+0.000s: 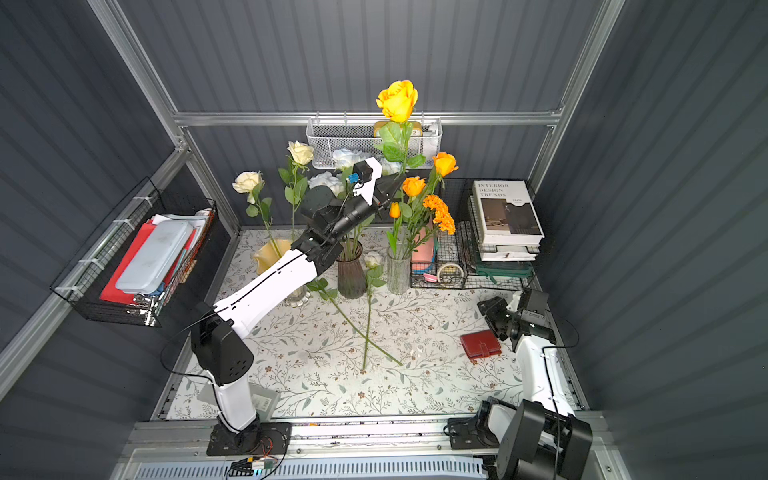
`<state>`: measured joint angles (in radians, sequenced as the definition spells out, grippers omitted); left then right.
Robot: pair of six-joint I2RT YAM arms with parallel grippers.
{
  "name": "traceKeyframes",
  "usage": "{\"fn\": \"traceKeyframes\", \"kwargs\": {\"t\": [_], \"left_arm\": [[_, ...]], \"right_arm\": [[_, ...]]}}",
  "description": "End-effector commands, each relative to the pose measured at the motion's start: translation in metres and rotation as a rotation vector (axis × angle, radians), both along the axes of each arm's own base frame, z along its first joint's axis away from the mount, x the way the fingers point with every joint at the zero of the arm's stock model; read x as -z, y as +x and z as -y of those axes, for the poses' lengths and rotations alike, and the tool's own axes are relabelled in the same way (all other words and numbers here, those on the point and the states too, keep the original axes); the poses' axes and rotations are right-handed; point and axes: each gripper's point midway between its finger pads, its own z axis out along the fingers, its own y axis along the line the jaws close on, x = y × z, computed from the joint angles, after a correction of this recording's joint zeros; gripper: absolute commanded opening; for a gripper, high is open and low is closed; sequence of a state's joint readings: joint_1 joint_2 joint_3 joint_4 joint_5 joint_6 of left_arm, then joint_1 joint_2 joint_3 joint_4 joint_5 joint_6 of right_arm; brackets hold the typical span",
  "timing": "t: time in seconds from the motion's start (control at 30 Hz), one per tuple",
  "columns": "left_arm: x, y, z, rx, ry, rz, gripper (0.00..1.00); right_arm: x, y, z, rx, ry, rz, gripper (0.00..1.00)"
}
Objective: Arrange the flowers in different vases according to their colors
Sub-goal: Insert the flower into the vase.
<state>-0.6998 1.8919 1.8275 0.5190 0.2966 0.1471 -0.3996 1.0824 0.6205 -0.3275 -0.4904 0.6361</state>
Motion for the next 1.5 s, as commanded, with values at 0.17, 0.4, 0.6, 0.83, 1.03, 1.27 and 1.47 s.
{"fn": "traceKeyframes", "kwargs": {"t": [0.17, 0.4, 0.6, 0.83, 1.03, 1.27, 1.47], "left_arm": [[0.021, 0.004, -0.005, 0.021, -0.072, -0.019, 0.0], [0.079, 0.018, -0.006, -0.02, -0.05, -0.085, 0.0], [0.099, 0.017, -0.022, -0.077, -0.043, -0.204, 0.52], [0.099, 0.0, -0.078, -0.264, -0.047, -0.293, 0.86], [0.07, -0.031, -0.156, -0.485, -0.114, -0.422, 0.9], [0.125, -0.085, -0.215, -0.557, -0.095, -0.746, 0.92], [0.225, -0.123, -0.242, -0.583, -0.125, -1.058, 0.92]], "right_arm": [[-0.005, 0.01, 0.002, -0.039, -0.018, 0.022, 0.53], [-0.008, 0.012, -0.009, -0.09, 0.02, 0.07, 0.53], [-0.039, 0.013, -0.03, -0.175, 0.055, 0.18, 0.54], [-0.061, -0.002, -0.099, -0.425, -0.081, 0.186, 0.56], [-0.055, -0.022, -0.163, -0.625, -0.089, 0.147, 0.56], [-0.037, -0.031, -0.243, -0.839, -0.185, 0.066, 0.56], [0.006, -0.01, -0.29, -0.913, -0.376, -0.136, 0.55]]}}
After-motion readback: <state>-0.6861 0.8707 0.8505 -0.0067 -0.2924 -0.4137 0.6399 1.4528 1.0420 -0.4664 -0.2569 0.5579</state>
